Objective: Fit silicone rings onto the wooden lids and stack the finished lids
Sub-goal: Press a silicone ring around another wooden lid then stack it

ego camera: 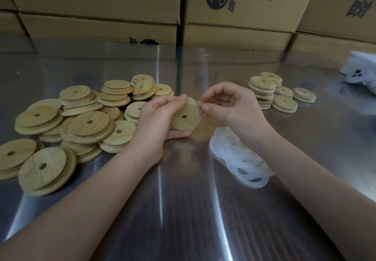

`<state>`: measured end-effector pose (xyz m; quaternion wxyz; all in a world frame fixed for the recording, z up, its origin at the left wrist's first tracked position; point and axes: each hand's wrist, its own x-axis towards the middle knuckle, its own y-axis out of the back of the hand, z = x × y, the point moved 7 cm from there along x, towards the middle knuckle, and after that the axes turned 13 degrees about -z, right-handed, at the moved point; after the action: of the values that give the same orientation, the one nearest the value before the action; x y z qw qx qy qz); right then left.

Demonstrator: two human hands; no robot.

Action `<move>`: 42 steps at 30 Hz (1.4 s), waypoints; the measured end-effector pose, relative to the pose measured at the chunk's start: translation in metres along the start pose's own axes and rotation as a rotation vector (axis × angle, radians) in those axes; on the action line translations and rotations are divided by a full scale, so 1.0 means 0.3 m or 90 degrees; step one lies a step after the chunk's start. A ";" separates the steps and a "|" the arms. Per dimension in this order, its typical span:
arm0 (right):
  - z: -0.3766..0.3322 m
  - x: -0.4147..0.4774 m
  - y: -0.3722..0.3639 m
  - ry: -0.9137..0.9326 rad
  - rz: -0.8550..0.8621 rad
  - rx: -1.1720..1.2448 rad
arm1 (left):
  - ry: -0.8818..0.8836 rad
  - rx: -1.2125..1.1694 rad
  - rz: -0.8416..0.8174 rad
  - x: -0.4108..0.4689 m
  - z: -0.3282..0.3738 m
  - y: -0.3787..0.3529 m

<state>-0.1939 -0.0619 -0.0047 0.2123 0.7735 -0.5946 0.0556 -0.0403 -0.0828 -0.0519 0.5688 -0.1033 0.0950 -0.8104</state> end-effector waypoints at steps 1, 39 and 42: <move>-0.003 -0.001 0.000 0.005 -0.001 0.003 | 0.001 -0.014 0.002 0.002 -0.001 0.002; -0.033 -0.009 -0.072 0.065 -0.067 -0.457 | 0.049 -0.264 -0.135 -0.011 -0.007 -0.079; -0.024 -0.007 -0.069 0.052 -0.056 -0.466 | 0.059 -0.256 -0.164 -0.016 -0.007 -0.095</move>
<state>-0.1736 -0.0529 -0.0043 0.5005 0.6682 -0.5326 -0.1392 -0.0649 -0.0687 -0.0464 0.4236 -0.1885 0.2667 -0.8449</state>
